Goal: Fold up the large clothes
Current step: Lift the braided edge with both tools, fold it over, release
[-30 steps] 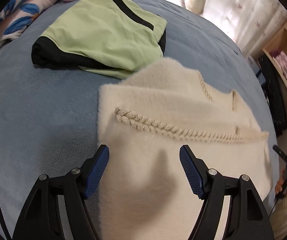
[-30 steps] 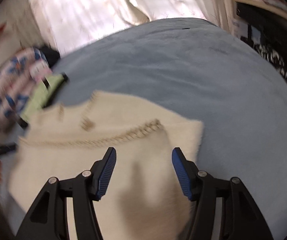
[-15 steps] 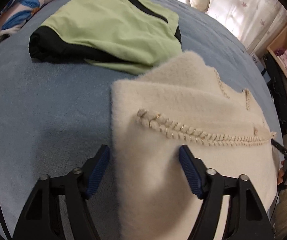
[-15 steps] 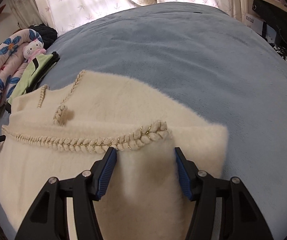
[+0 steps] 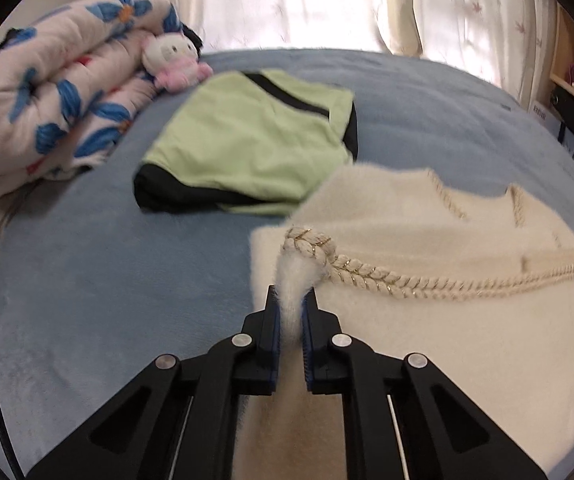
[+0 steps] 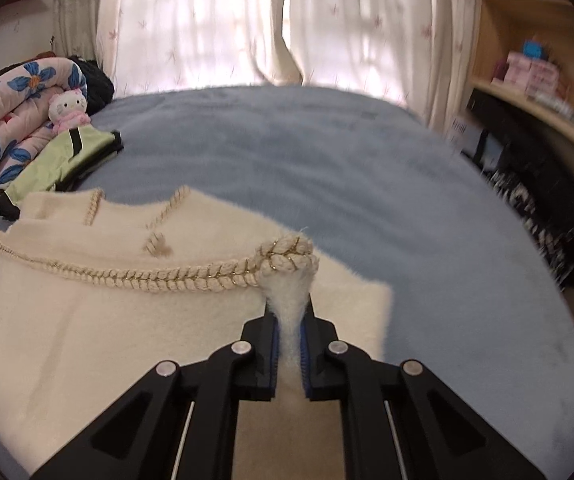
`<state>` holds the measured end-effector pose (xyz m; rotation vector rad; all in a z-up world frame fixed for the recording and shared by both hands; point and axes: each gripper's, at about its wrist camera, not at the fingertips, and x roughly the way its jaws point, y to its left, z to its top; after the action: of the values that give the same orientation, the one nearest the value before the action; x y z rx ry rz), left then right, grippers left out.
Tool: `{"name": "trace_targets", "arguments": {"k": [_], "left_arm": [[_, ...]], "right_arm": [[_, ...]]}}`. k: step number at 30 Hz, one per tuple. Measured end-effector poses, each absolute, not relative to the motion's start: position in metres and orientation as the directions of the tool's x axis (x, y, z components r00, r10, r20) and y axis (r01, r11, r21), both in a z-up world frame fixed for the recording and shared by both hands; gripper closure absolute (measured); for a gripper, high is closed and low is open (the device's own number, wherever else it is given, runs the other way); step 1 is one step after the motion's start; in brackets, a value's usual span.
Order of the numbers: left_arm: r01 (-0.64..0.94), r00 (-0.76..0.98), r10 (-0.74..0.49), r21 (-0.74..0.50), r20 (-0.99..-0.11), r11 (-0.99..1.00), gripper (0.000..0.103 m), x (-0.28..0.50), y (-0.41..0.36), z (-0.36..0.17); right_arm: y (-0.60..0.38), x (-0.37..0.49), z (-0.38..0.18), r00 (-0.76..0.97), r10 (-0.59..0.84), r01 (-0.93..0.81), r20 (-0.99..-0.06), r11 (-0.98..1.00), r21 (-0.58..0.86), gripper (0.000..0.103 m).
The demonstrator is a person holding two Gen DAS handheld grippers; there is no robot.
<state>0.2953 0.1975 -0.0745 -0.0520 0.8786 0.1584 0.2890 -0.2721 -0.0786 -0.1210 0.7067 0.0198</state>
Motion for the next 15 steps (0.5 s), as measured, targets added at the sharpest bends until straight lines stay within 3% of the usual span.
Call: {"name": "trace_targets", "arguments": {"k": [8,15], "left_arm": [[-0.193,0.698,0.163,0.036,-0.697,0.980,0.097,0.295,0.184,-0.021],[-0.230,0.746,0.216,0.061,-0.630,0.971,0.097,0.345,0.183,0.002]], "right_arm": [[-0.279,0.283,-0.035,0.821,-0.042,-0.004,-0.570,0.997,-0.078,0.096],[-0.287,0.322,-0.010,0.859,-0.094,0.061,-0.504,0.995,-0.082,0.096]]}}
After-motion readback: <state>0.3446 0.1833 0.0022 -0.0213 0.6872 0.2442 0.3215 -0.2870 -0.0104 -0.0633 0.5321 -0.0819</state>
